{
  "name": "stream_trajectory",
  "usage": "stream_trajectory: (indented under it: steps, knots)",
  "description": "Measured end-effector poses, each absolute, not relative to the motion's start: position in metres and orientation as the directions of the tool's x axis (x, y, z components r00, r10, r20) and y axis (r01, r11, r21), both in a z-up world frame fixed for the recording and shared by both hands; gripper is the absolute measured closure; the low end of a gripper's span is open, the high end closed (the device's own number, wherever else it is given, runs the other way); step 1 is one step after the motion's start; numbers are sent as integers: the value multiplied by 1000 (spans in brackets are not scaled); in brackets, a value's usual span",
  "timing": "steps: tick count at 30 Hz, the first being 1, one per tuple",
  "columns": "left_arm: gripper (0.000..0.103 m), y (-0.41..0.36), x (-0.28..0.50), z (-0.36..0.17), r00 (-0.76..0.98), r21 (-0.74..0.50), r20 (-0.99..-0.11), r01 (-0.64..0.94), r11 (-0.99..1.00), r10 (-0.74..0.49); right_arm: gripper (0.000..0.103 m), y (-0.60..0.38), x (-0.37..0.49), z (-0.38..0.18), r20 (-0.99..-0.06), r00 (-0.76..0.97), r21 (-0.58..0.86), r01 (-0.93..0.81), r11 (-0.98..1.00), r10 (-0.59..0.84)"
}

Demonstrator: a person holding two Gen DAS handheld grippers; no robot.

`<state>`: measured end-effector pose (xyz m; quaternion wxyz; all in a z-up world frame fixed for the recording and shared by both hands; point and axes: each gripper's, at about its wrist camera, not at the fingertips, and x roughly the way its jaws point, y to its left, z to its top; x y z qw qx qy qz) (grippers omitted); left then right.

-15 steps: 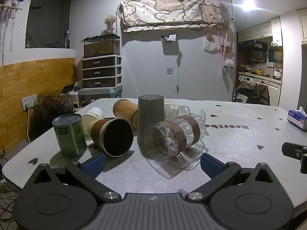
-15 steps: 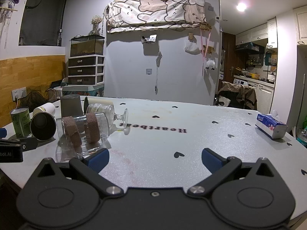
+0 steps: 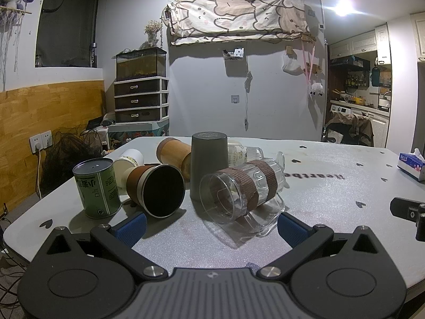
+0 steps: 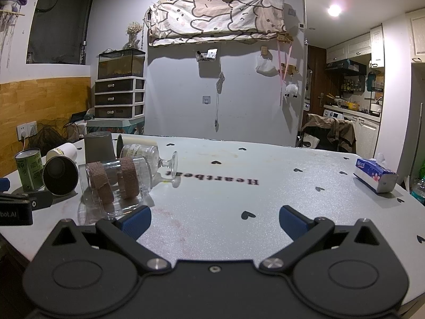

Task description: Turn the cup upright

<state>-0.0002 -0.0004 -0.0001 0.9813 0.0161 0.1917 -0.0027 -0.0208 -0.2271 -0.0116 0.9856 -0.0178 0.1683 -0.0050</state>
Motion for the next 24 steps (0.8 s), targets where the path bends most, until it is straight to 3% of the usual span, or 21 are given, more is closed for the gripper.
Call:
stream_trajectory:
  steps: [24]
  knots:
    - [0,-2,-2,3,927,31,-374,11,999,2,0,-229,-22,-6,-328,945,-38,3,999,-15]
